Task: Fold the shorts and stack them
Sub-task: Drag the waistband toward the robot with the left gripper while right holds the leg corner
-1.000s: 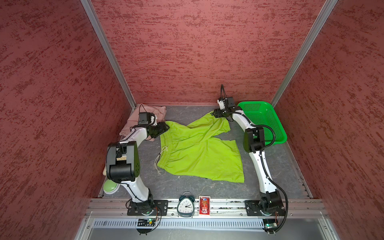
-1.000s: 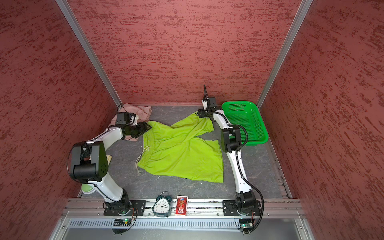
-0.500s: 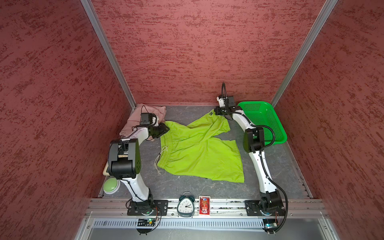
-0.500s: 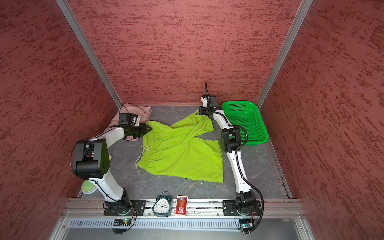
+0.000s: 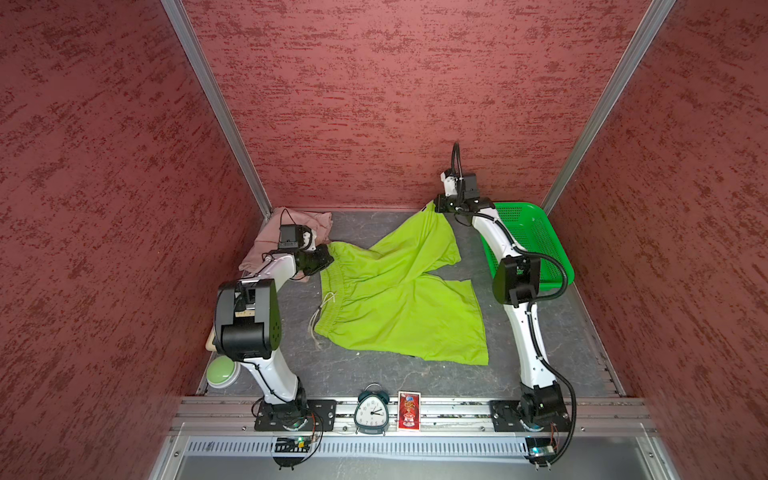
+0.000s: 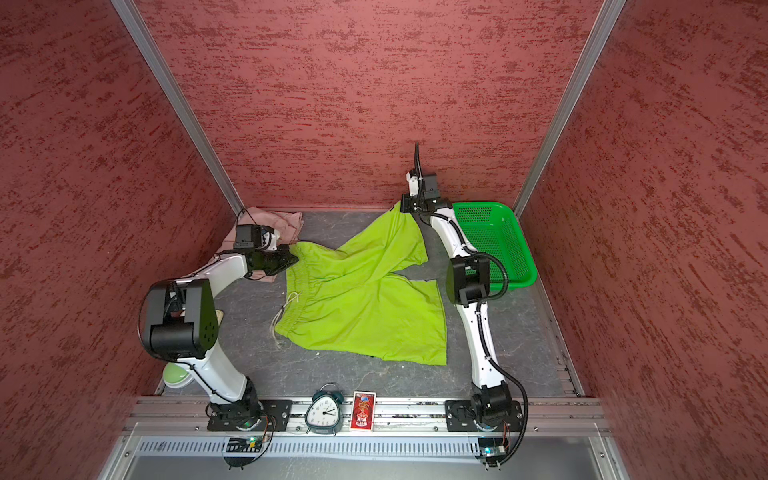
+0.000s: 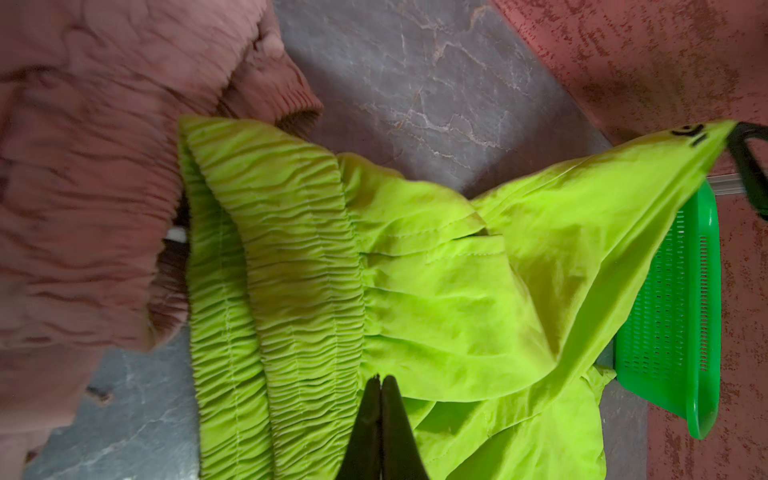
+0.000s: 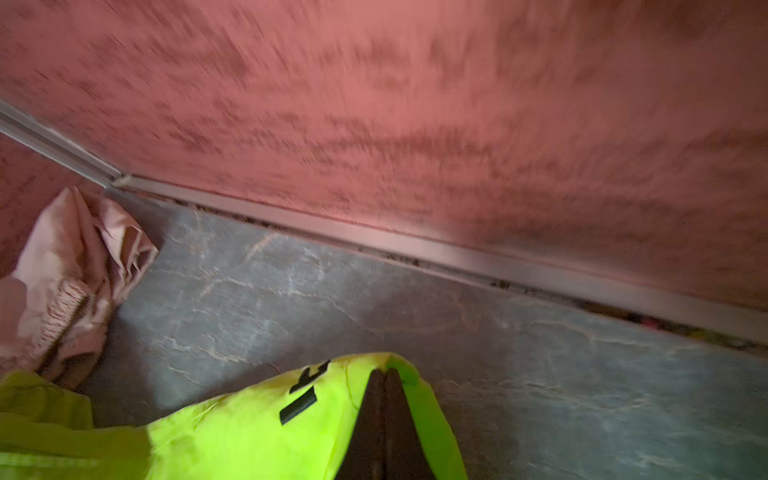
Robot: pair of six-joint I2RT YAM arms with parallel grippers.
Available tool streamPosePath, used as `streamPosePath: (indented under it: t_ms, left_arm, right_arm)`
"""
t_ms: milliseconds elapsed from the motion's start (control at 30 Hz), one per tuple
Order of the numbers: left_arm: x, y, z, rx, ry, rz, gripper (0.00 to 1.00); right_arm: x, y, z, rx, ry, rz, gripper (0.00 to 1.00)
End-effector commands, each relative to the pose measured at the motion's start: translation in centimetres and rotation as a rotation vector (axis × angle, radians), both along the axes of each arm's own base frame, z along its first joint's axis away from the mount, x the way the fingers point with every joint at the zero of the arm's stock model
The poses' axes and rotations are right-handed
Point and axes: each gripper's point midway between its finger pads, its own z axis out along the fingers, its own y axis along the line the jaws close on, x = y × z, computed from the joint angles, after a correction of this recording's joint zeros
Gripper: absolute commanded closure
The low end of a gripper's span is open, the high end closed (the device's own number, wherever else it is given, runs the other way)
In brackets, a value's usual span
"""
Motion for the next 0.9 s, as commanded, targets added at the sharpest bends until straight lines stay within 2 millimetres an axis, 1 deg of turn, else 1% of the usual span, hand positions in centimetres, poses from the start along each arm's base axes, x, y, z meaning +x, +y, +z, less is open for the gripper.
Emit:
streamPosePath:
  t_ms: [0, 67, 133, 233, 300, 400, 433, 467, 500, 533, 567, 600, 633, 667, 700, 767, 800, 867]
  left_arm:
    - [0.4, 1.0, 2.9, 0.038, -0.081, 0.007, 1.0]
    - [0.3, 1.3, 3.1, 0.043, -0.086, 0.014, 1.0]
    - [0.3, 1.4, 3.1, 0.044, -0.084, 0.02, 1.0]
    - [0.1, 1.4, 2.6, 0.041, -0.073, 0.022, 1.0]
    - [0.1, 1.5, 2.3, 0.04, -0.071, 0.024, 1.0]
    - [-0.1, 1.3, 1.9, 0.032, -0.057, 0.02, 1.0]
    - [-0.1, 1.3, 1.9, 0.027, -0.054, 0.02, 0.94]
    - [-0.3, 1.1, 2.0, 0.021, -0.053, 0.017, 0.73]
    - [-0.5, 1.0, 2.1, 0.014, -0.05, 0.019, 0.46]
    - [-0.8, 0.9, 2.3, 0.01, -0.049, 0.02, 0.23]
    - [-1.2, 0.8, 2.4, 0.009, -0.043, 0.024, 0.06]
    - [-1.7, 0.6, 2.7, 0.01, -0.041, 0.027, 0.0]
    - [-2.1, 0.4, 3.0, 0.009, -0.041, 0.031, 0.01]
    - [-2.7, 0.0, 3.3, 0.008, -0.036, 0.035, 0.01]
    - [-3.2, -0.4, 3.6, 0.009, -0.027, 0.033, 0.01]
    - [-5.0, -1.8, 3.9, 0.048, 0.004, 0.017, 0.0]
    - [-5.9, -2.6, 3.9, 0.074, 0.019, 0.0, 0.01]
    - [-8.4, -4.6, 3.7, 0.125, 0.055, -0.045, 0.0]
  right_arm:
    - [-1.1, -1.0, 10.4, 0.009, -0.189, -0.042, 1.0]
    - [-1.2, -1.1, 11.4, 0.009, -0.215, -0.046, 1.0]
    - [-0.7, -1.4, 10.8, -0.01, -0.216, -0.062, 1.0]
    - [0.1, -1.6, 7.7, -0.029, -0.162, -0.075, 1.0]
    - [0.6, -1.2, 4.8, -0.018, -0.11, -0.063, 1.0]
    - [1.4, -0.9, 1.6, -0.001, -0.067, -0.065, 1.0]
    - [1.6, -0.9, 1.0, 0.0, -0.061, -0.07, 0.95]
    - [1.8, -0.8, 0.4, 0.001, -0.06, -0.072, 0.83]
    - [2.0, -0.8, 0.1, 0.002, -0.06, -0.075, 0.63]
    - [2.0, -0.8, 0.2, 0.002, -0.062, -0.071, 0.48]
    - [2.0, -0.7, 0.5, 0.001, -0.068, -0.065, 0.36]
    - [1.8, -0.7, 0.9, -0.003, -0.07, -0.063, 0.27]
    - [1.6, -0.9, 1.5, -0.008, -0.075, -0.063, 0.21]
    - [1.2, -0.9, 2.2, -0.019, -0.077, -0.057, 0.17]
    - [0.7, -0.9, 2.8, -0.028, -0.073, -0.053, 0.15]
    - [-0.9, -1.2, 3.8, -0.053, -0.04, -0.047, 0.11]
    - [-1.8, -1.4, 3.8, -0.067, -0.015, -0.045, 0.1]
    - [-4.6, -1.5, 3.4, -0.103, 0.051, -0.044, 0.08]
